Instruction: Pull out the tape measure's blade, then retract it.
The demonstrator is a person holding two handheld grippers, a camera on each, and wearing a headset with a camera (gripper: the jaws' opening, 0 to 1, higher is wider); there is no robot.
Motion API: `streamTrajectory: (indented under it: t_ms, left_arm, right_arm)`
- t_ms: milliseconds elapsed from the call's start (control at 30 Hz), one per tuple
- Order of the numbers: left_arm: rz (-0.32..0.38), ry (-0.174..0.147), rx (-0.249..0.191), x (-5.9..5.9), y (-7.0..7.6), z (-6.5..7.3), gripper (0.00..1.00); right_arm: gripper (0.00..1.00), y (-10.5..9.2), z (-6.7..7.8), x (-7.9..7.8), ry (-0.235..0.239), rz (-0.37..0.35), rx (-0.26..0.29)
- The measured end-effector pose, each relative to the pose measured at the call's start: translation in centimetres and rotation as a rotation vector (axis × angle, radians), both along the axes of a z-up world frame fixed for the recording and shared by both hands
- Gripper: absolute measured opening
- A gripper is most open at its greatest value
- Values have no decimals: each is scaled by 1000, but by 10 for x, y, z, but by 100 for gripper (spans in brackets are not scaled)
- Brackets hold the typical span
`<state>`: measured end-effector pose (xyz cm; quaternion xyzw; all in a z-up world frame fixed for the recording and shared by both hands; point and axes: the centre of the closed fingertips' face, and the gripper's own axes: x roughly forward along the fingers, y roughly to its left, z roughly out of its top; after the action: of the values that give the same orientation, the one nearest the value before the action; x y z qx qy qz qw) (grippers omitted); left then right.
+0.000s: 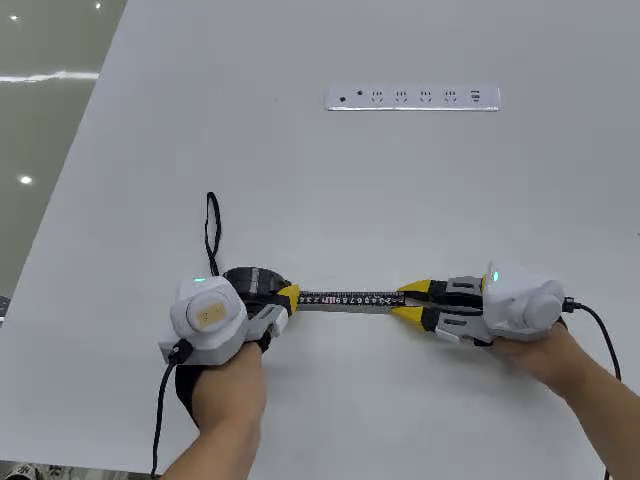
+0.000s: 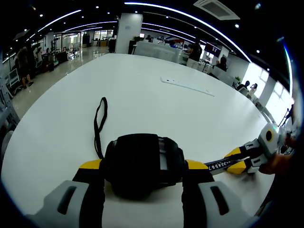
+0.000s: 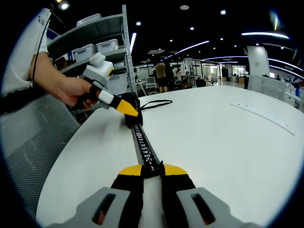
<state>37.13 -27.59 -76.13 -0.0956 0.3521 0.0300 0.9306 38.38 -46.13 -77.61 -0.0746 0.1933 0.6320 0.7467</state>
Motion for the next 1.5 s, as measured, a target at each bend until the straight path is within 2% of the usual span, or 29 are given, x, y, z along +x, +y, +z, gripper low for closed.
streamTrajectory:
  t_ms: [967,1500]
  left_arm:
    - [-3,2,-6,0,0,-1,63]
    - [-3,1,-7,0,0,-1,63]
  right_arm:
    - [13,46,-1,-6,6,41,7]
    - [13,61,1,-8,6,61,8]
